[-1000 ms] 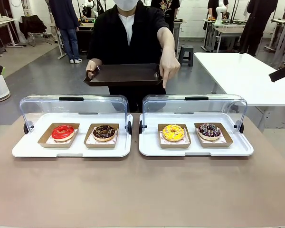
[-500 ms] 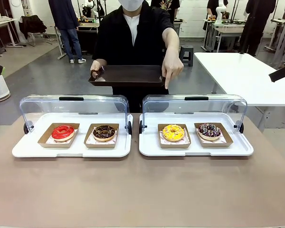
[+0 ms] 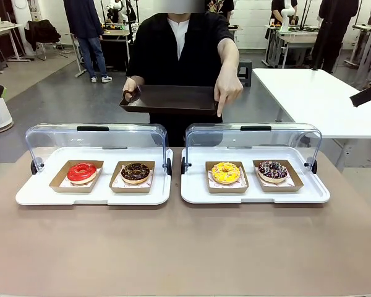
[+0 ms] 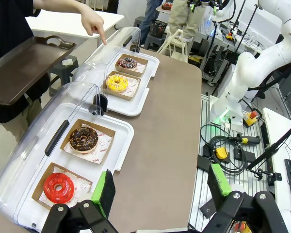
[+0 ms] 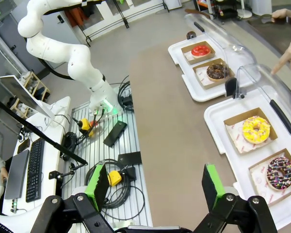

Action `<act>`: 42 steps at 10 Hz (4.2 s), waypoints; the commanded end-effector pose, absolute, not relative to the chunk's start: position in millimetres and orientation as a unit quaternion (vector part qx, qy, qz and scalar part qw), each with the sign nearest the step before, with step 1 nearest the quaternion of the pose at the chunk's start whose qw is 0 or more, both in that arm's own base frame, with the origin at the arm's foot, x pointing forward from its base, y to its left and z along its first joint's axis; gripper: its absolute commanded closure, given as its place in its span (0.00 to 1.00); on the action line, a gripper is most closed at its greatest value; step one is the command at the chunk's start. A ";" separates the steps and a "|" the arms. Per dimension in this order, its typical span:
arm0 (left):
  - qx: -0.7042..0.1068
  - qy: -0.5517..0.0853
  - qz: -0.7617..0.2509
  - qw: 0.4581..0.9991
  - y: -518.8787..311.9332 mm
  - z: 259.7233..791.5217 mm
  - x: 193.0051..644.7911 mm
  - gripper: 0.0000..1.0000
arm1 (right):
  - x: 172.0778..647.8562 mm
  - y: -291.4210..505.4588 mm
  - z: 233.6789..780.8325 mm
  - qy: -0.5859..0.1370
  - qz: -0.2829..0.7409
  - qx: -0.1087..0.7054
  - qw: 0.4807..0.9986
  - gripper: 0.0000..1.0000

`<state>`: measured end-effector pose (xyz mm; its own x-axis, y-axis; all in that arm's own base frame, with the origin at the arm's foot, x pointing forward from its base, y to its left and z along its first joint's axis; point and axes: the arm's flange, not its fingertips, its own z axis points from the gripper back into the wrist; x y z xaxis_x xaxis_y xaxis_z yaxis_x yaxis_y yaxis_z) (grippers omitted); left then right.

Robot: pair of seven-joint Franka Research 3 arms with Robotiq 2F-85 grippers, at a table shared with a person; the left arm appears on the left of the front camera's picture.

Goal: Provide the desired donut to the person.
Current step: Pick up and lift the Paper togo box containing the Donut pointed at by the person.

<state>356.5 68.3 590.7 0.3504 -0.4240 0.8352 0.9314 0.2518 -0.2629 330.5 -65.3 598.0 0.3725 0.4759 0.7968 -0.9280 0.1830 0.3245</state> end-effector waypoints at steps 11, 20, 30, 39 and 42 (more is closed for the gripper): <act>-0.395 -0.333 -0.471 0.715 68.6 592.5 358.4 0.00 | 387.4 105.4 595.5 -0.057 0.633 0.271 0.723 0.00; -0.395 -0.333 -0.471 0.715 68.6 592.5 358.4 0.00 | 395.0 187.4 534.5 0.014 0.679 0.224 0.699 0.00; -0.395 -0.333 -0.471 0.715 68.6 592.5 358.4 0.00 | 393.8 227.8 464.6 0.052 0.726 0.067 0.683 0.00; -0.395 -0.333 -0.471 0.715 68.6 592.5 358.4 0.00 | 451.1 214.0 399.0 -0.057 0.693 -0.019 0.718 0.00; -0.395 -0.333 -0.471 0.715 68.6 592.5 358.4 0.00 | 449.0 212.9 402.3 -0.064 0.695 -0.004 0.716 0.00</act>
